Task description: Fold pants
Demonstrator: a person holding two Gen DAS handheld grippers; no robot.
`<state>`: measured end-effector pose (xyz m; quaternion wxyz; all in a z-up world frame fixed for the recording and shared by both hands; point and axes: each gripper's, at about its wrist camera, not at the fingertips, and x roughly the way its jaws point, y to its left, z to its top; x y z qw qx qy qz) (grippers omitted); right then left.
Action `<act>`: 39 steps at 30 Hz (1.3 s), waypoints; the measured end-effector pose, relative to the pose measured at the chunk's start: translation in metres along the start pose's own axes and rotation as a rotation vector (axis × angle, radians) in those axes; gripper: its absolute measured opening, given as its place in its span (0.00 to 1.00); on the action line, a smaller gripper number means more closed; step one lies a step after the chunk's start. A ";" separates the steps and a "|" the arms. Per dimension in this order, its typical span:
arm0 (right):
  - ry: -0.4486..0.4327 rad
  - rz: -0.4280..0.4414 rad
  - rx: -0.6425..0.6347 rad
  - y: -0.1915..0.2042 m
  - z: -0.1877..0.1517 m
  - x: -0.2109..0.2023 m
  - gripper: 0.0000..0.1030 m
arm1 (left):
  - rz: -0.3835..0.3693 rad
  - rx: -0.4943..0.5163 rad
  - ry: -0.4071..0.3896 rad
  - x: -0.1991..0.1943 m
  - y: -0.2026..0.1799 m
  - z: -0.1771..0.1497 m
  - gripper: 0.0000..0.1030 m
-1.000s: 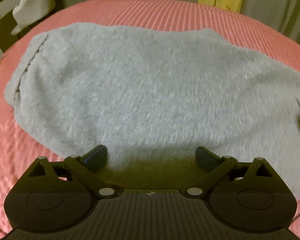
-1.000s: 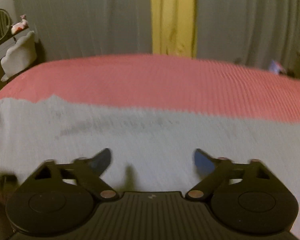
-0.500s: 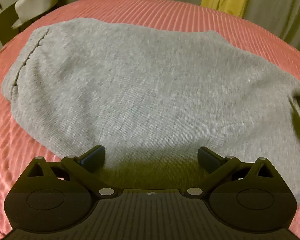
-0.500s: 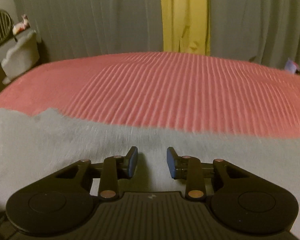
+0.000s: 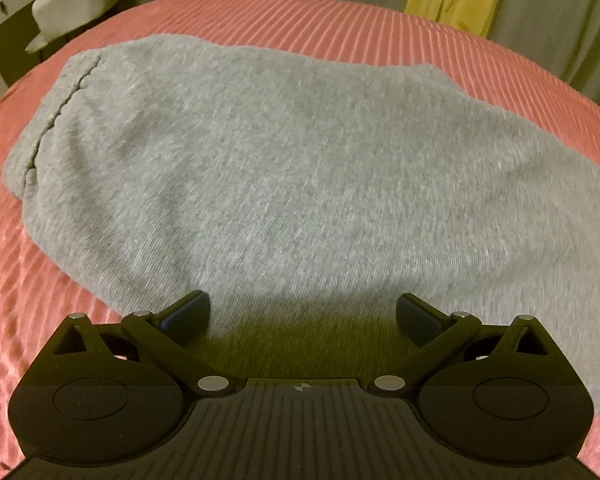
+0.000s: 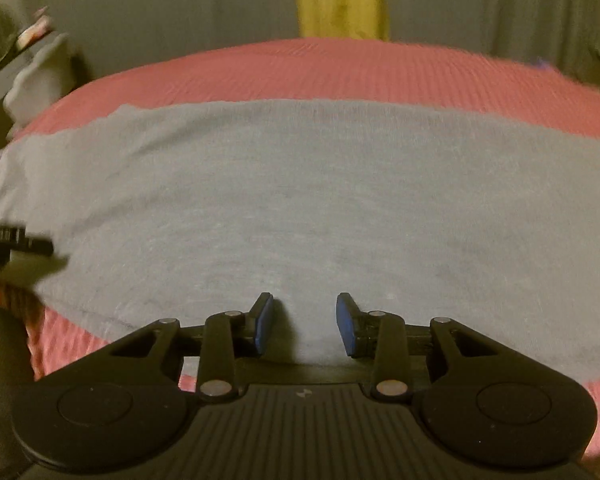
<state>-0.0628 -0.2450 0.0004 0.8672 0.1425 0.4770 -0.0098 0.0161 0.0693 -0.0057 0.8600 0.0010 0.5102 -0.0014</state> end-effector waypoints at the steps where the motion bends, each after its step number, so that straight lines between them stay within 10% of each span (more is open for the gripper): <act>1: -0.016 0.002 0.067 -0.019 0.003 -0.010 0.47 | -0.001 -0.003 -0.002 0.000 0.000 0.000 1.00; 6: -0.202 0.083 0.500 -0.136 0.000 -0.071 0.66 | -0.003 -0.021 0.000 0.001 0.001 0.001 1.00; 12: -0.305 -0.029 0.925 -0.271 -0.054 -0.107 0.77 | 0.018 -0.019 0.008 0.002 -0.003 0.003 1.00; 18: -0.376 0.098 1.201 -0.320 -0.115 -0.097 0.77 | 0.024 -0.023 0.012 0.003 -0.003 0.004 1.00; 29: -0.428 0.105 1.166 -0.349 -0.079 -0.087 0.74 | 0.026 -0.035 0.015 0.002 -0.002 0.003 1.00; 34: -0.406 0.067 1.095 -0.346 -0.059 -0.083 0.33 | 0.026 -0.037 0.016 0.002 -0.002 0.003 1.00; 39: -0.384 0.052 1.051 -0.346 -0.051 -0.079 0.44 | 0.027 -0.035 0.018 0.002 -0.002 0.003 1.00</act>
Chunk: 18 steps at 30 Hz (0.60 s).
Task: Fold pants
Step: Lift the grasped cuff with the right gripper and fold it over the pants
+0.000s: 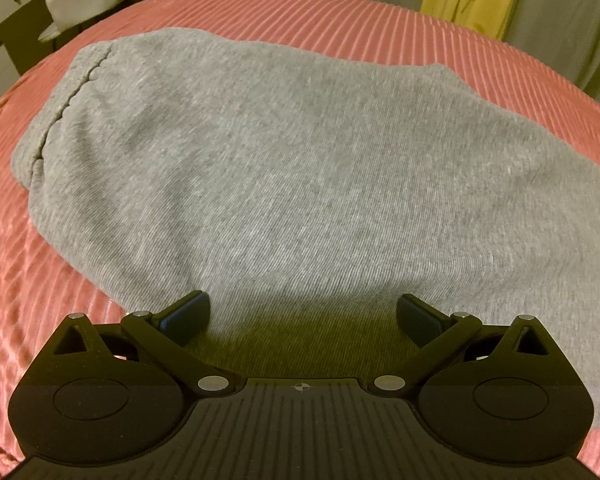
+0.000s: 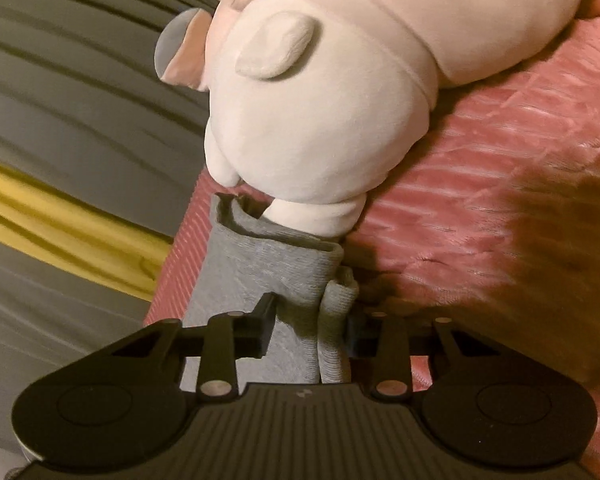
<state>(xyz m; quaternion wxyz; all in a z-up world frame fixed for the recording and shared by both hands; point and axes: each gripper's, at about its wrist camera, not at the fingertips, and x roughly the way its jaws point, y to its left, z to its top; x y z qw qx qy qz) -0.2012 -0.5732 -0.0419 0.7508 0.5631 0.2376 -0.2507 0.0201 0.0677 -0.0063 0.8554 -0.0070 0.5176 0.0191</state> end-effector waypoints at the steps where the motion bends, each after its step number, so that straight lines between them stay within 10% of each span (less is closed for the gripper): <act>1: 0.008 -0.004 0.001 -0.002 -0.002 0.003 0.47 | 0.000 0.000 0.000 0.000 0.000 0.000 1.00; 4: 0.012 -0.025 -0.007 0.003 -0.003 0.009 0.46 | 0.000 0.000 0.000 0.000 0.000 0.000 1.00; 8: -0.020 -0.046 -0.087 0.021 -0.007 0.007 0.12 | -0.001 0.000 0.000 0.000 0.000 0.000 1.00; 18: -0.062 0.018 -0.276 0.087 -0.017 -0.003 0.10 | -0.017 -0.014 -0.007 -0.003 0.002 -0.002 1.00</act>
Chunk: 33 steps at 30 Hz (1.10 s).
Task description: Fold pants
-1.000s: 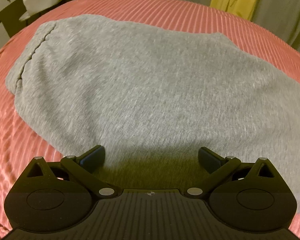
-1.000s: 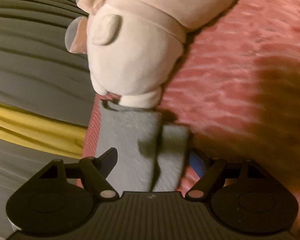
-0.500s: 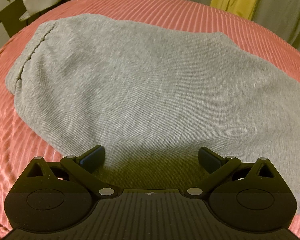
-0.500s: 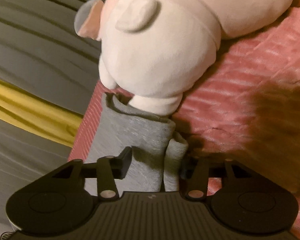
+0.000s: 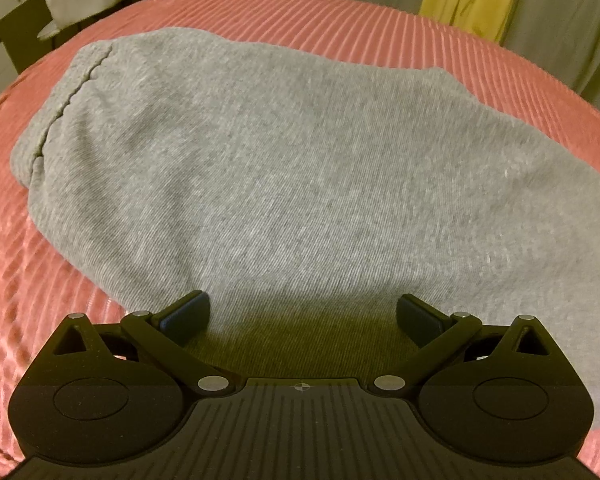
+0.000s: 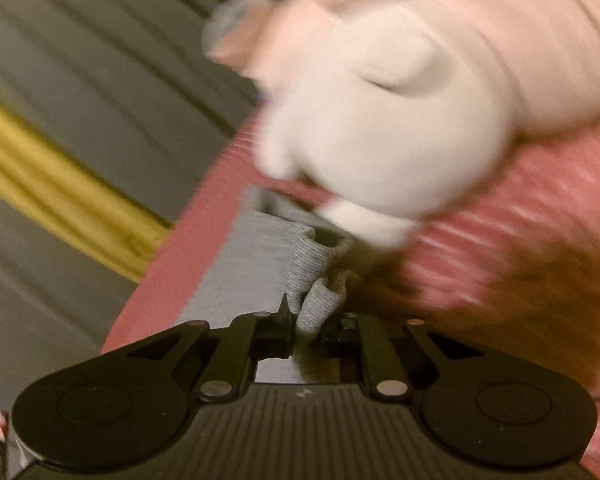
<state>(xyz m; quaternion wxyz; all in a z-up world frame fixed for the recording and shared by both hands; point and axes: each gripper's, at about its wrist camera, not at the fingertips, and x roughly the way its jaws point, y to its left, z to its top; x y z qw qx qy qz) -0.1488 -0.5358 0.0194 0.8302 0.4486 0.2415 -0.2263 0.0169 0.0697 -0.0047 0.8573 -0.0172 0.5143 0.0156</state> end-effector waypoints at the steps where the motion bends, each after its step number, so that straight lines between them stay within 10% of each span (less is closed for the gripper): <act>1: -0.007 0.042 -0.049 0.022 -0.001 -0.004 0.10 | -0.003 -0.003 -0.001 0.000 0.001 0.000 1.00; 7: 0.136 0.388 -0.426 0.187 -0.080 0.000 0.10 | -0.016 -0.017 -0.008 -0.004 0.002 -0.002 1.00; 10: 0.276 0.418 -0.575 0.229 -0.151 0.028 0.10 | -0.031 -0.031 -0.016 -0.007 0.005 -0.005 1.00; 15: 0.547 0.223 -0.668 0.225 -0.241 0.094 0.11 | -0.055 -0.053 -0.027 -0.009 0.009 -0.007 1.00; 27: 0.438 0.331 -0.682 0.236 -0.224 0.040 0.11 | -0.112 -0.118 -0.037 -0.008 0.018 -0.006 1.00; 33: 0.580 0.275 -0.751 0.220 -0.255 0.052 0.14 | -0.112 -0.115 -0.035 -0.008 0.019 -0.005 1.00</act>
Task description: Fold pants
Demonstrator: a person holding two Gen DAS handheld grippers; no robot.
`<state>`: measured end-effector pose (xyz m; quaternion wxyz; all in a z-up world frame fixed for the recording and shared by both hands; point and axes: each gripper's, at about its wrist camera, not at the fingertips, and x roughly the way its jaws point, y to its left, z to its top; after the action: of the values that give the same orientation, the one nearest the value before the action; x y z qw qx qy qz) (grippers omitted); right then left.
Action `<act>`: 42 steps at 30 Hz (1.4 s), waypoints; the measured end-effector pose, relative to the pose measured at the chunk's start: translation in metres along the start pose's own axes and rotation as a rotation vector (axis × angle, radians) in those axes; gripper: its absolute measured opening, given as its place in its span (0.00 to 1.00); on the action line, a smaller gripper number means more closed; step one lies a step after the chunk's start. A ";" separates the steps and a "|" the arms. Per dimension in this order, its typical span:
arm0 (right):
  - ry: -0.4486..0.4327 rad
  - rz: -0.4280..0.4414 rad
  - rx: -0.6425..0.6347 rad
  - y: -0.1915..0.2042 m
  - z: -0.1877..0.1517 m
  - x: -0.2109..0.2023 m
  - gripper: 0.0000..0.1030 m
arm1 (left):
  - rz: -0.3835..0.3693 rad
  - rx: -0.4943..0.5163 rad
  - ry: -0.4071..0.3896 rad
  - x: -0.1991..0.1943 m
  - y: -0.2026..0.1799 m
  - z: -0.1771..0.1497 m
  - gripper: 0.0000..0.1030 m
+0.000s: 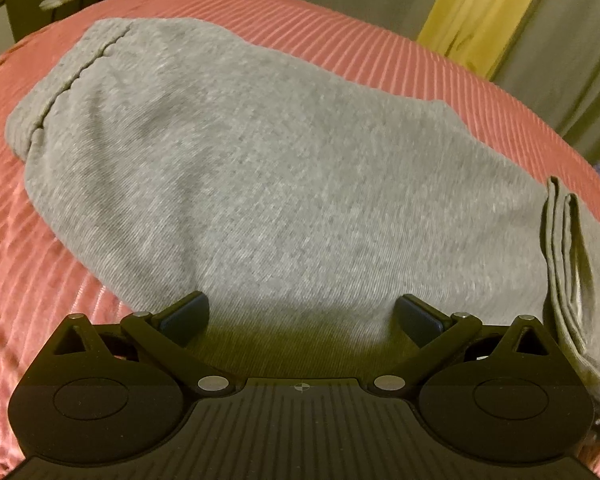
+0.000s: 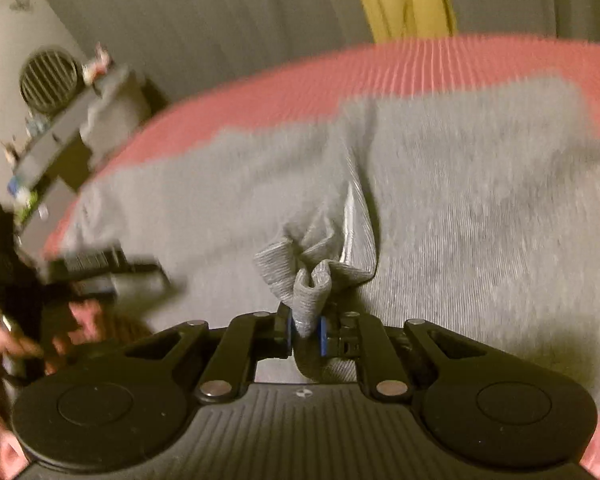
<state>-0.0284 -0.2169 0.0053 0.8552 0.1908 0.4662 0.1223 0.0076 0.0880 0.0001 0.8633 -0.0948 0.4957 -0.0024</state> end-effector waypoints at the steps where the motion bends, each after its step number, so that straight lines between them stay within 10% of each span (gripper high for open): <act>1: -0.003 0.006 0.012 -0.001 -0.002 -0.003 0.16 | 0.001 0.001 0.000 0.000 0.000 0.000 1.00; 3: -0.001 0.043 0.063 -0.008 0.003 -0.011 0.36 | 0.001 0.001 0.000 0.000 0.000 0.000 1.00; 5: -0.034 0.071 0.108 -0.019 0.006 -0.027 0.76 | 0.005 0.006 0.001 -0.001 0.000 0.000 1.00; 10: -0.119 0.107 0.330 -0.072 0.004 -0.065 0.95 | 0.033 0.037 0.009 -0.001 -0.006 -0.001 1.00; 15: -0.037 -0.061 0.724 -0.145 -0.031 -0.071 0.96 | 0.035 0.041 0.013 0.000 -0.006 0.000 1.00; 20: -0.074 -0.037 0.607 -0.132 -0.015 -0.089 0.96 | 0.045 0.065 -0.017 -0.011 -0.015 -0.002 1.00; 29: -0.053 0.002 0.450 -0.137 -0.006 -0.114 0.96 | -0.371 0.071 0.096 -0.014 -0.100 0.001 1.00; 37: -0.119 -0.261 0.330 -0.142 -0.010 -0.139 0.96 | -0.269 0.260 0.179 0.030 -0.183 0.000 1.00; 42: -0.149 -0.249 0.404 -0.164 -0.011 -0.133 0.96 | -0.237 0.307 0.173 0.036 -0.193 0.003 0.99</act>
<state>-0.1037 -0.4130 0.0276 0.8403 0.3073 0.4365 -0.0942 0.0458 -0.1047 0.0026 0.8155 -0.0193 0.5472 -0.1874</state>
